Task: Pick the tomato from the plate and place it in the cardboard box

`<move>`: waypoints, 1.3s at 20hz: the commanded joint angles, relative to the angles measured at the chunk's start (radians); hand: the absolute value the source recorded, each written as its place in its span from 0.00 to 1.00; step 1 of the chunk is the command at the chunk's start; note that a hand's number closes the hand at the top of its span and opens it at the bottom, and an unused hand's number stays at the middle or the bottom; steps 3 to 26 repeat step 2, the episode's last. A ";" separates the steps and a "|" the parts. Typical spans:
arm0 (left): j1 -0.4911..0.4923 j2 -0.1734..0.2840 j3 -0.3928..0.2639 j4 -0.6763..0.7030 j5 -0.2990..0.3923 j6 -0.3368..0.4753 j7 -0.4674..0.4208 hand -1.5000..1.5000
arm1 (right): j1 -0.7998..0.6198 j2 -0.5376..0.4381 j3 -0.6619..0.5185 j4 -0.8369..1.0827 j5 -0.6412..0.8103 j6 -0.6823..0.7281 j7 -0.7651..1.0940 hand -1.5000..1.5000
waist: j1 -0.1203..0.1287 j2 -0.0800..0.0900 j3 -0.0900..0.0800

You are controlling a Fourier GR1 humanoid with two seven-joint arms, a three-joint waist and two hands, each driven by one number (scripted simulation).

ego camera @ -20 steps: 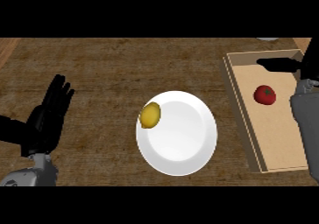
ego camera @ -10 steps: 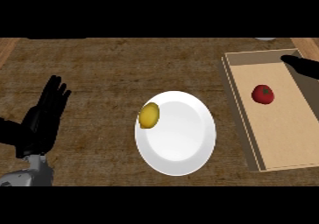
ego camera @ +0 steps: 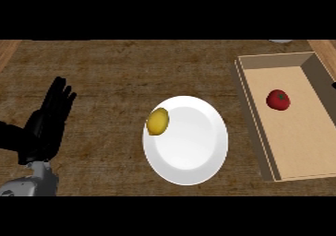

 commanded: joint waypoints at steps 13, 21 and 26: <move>0.018 -0.007 0.017 0.080 0.002 -0.020 -0.087 0.50 | 0.113 -0.055 -0.095 -0.037 -0.124 0.081 -0.070 0.00 | -0.002 0.001 0.000; 0.018 -0.007 0.017 0.080 0.002 -0.020 -0.087 0.50 | 0.113 -0.055 -0.095 -0.037 -0.124 0.081 -0.070 0.00 | -0.002 0.001 0.000; 0.018 -0.007 0.017 0.080 0.002 -0.020 -0.087 0.50 | 0.113 -0.055 -0.095 -0.037 -0.124 0.081 -0.070 0.00 | -0.002 0.001 0.000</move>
